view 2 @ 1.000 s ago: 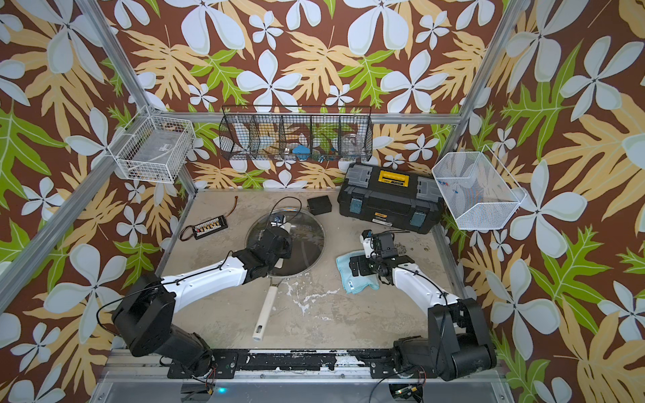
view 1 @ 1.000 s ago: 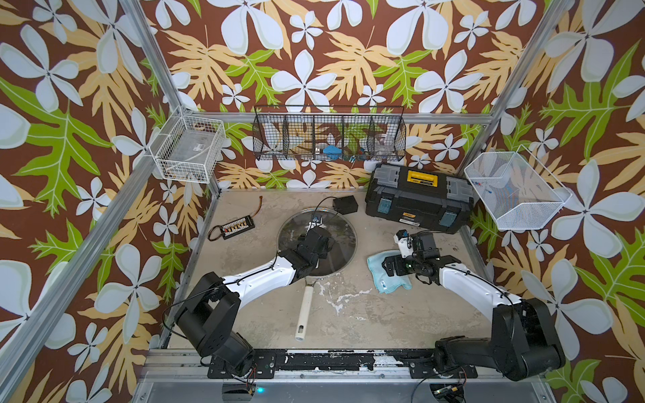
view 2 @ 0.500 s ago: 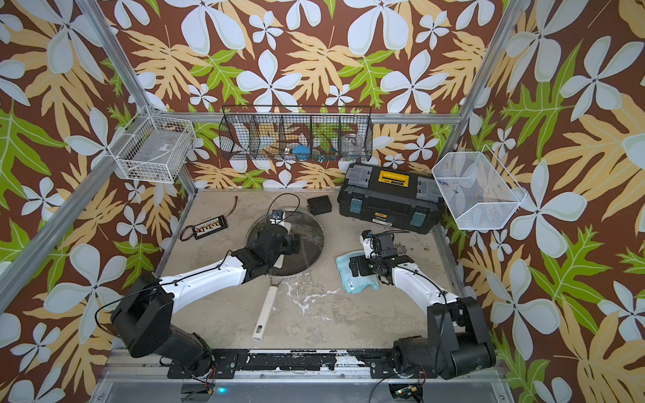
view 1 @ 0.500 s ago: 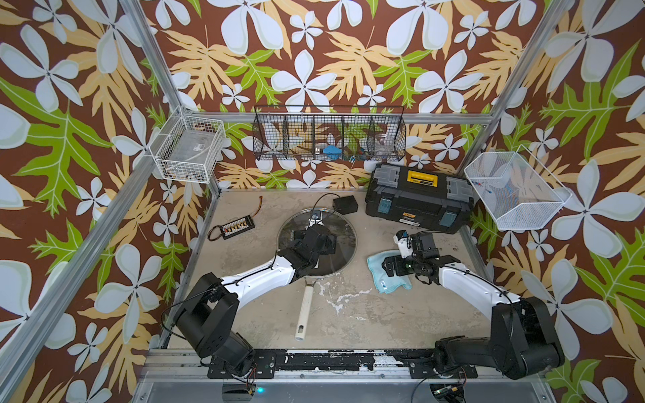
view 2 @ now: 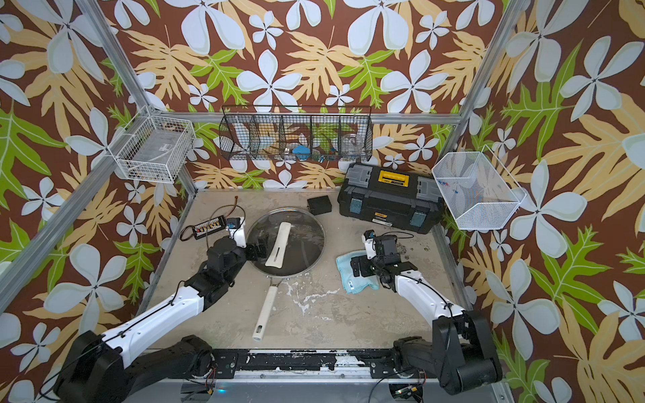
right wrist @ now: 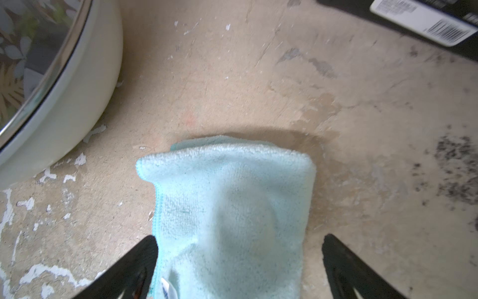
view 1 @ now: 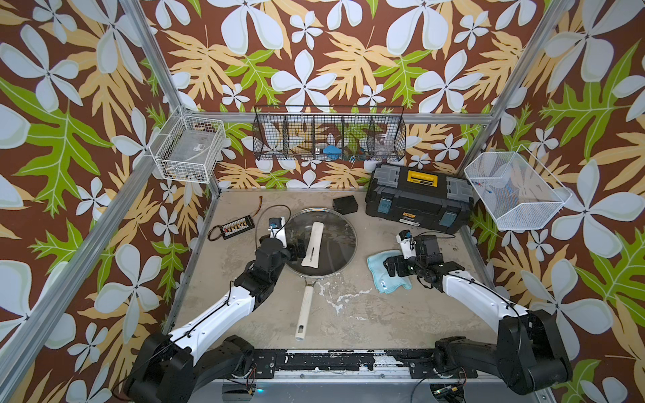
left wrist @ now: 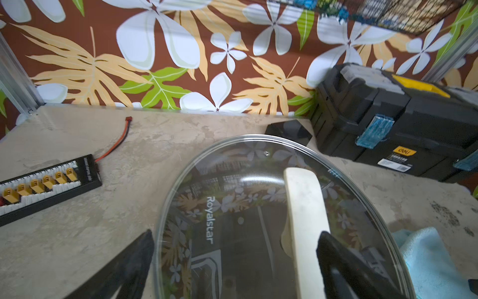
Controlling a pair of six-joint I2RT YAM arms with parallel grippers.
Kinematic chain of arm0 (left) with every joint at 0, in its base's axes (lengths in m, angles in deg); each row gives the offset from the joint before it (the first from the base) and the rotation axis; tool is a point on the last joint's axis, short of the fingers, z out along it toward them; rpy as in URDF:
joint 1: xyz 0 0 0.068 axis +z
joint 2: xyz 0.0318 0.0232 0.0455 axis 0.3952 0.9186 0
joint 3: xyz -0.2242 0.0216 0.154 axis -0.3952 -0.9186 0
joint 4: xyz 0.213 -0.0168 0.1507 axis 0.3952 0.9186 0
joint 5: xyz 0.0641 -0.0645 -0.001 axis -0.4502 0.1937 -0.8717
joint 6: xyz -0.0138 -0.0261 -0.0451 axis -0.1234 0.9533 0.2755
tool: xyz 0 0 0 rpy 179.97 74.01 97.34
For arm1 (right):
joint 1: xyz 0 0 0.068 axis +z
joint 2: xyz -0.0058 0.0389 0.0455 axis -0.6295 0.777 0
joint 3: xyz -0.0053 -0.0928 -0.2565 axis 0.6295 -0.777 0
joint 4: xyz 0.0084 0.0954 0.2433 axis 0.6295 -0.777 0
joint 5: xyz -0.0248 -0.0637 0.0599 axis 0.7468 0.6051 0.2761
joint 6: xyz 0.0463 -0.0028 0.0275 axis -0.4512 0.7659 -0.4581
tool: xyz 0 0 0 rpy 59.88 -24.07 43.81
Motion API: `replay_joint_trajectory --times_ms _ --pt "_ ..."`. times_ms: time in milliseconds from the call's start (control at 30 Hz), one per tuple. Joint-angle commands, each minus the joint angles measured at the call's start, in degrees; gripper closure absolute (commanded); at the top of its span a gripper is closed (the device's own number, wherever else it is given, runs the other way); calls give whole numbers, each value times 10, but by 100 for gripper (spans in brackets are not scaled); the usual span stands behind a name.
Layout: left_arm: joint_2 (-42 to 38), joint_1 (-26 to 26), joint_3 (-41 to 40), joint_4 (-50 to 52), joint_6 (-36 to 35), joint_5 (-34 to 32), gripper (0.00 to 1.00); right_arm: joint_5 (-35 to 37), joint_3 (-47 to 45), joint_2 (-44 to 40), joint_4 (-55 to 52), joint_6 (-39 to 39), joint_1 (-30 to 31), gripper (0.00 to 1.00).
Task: Wipe the pot lid with a cloth
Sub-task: Place the pot lid on the cooking pot, then reset both arms
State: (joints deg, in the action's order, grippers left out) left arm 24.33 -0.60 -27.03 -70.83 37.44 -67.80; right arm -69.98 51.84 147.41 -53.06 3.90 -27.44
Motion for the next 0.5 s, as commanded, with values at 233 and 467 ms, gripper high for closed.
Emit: replay_joint_trajectory --times_ms 233,467 --pt "-23 96 -56 -97 -9 88 0 68 -30 -37 138 4 -16 0" --pt "-41 150 -143 -211 -15 97 0 78 -127 -72 327 25 -38 0"
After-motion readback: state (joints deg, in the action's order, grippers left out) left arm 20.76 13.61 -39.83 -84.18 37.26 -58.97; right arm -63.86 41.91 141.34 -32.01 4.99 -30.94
